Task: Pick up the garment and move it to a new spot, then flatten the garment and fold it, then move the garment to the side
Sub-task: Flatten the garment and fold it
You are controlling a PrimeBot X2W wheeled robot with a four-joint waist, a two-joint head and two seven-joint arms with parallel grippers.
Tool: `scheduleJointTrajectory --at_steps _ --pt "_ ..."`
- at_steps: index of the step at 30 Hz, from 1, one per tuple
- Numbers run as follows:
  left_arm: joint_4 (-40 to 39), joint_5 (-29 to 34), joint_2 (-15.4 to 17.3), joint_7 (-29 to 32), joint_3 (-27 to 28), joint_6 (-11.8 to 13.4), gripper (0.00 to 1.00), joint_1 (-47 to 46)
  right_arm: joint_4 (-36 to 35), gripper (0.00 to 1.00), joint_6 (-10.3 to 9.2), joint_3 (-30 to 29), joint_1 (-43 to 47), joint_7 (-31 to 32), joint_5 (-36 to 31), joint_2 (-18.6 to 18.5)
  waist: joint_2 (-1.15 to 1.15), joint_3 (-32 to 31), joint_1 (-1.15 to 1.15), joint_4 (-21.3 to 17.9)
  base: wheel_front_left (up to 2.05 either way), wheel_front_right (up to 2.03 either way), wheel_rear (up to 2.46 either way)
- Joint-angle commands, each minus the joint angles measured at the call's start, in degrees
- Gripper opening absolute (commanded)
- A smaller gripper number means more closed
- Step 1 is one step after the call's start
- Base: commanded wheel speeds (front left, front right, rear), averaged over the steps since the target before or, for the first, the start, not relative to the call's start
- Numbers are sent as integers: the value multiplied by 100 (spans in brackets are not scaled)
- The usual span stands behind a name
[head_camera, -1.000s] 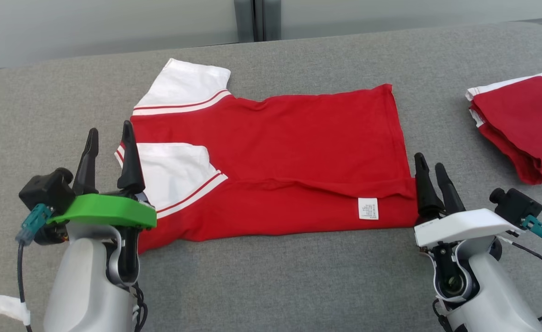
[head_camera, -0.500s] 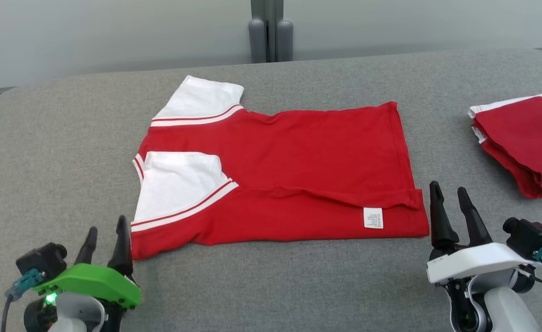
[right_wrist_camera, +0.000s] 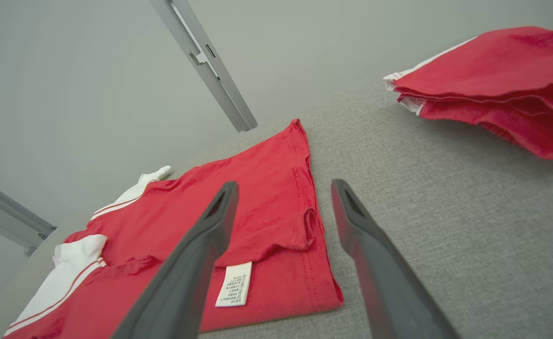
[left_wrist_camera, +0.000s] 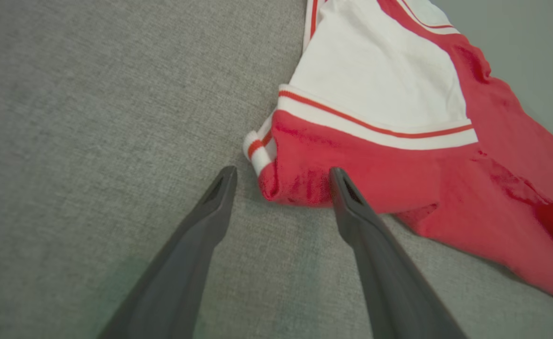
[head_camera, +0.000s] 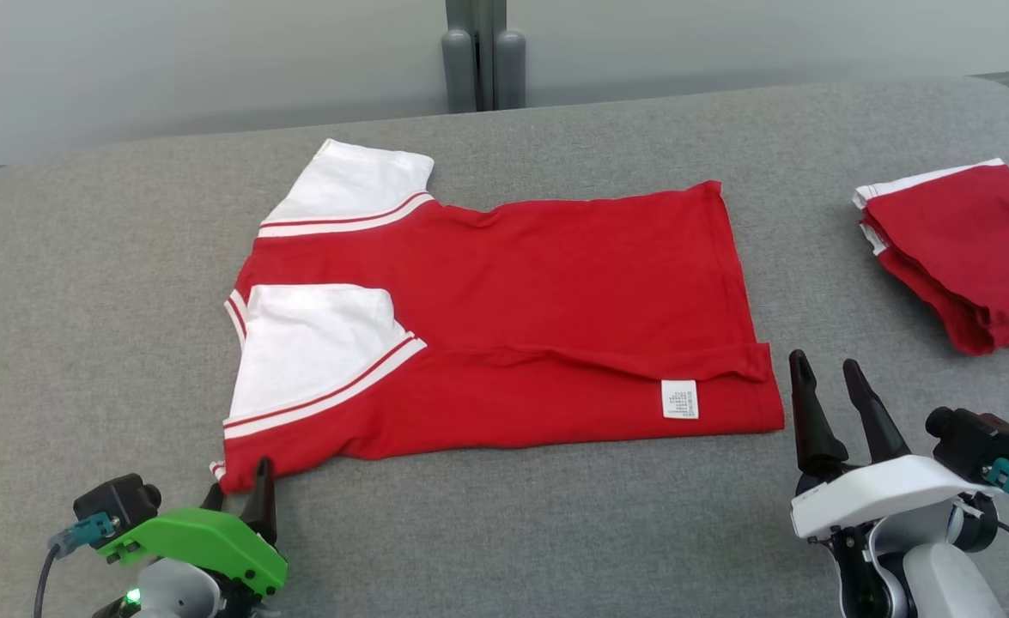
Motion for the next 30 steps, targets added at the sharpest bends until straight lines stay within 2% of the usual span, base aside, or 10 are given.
scheduleJointTrajectory --at_steps 1,2,3,4,5,18,25,28,29,30 --pt "48 -16 -4 -79 23 15 100 -128 28 100 -4 -21 59 39 -54 -6 0 67 0 -73 0 0 0" --pt "94 -19 -4 -147 45 25 63 -167 75 100 -4 -39 51 72 -87 -5 0 83 0 -88 0 0 0" --pt "127 10 0 -213 36 12 37 -189 111 100 -3 -49 37 106 -130 -4 0 93 0 -96 0 0 0" --pt "153 44 7 -278 24 -20 24 -211 143 100 -4 -49 17 129 -202 -3 0 102 0 -102 0 0 0" --pt "204 52 5 -330 16 -35 0 -231 175 100 -3 -49 -11 158 -292 -4 0 109 0 -104 0 0 0" --pt "30 139 -15 -798 -152 -214 0 -351 1175 100 -4 -186 -403 770 -716 -4 0 53 0 198 0 0 0" --pt "-193 102 -36 -814 -240 -167 0 -229 2181 100 -4 -183 -805 894 -83 -6 0 -18 0 344 0 0 0" --pt "-309 74 -34 -839 -240 -170 0 -190 2611 20 -3 4 -998 936 165 5 0 -51 0 359 0 0 0" --pt "-343 69 -28 -847 -241 -170 0 -182 2709 1 -4 53 -1047 932 182 8 0 -67 0 362 0 0 0" --pt "-395 63 -21 -846 -243 -169 0 -171 2791 0 -3 99 -1110 909 231 9 0 -88 0 365 0 0 0"
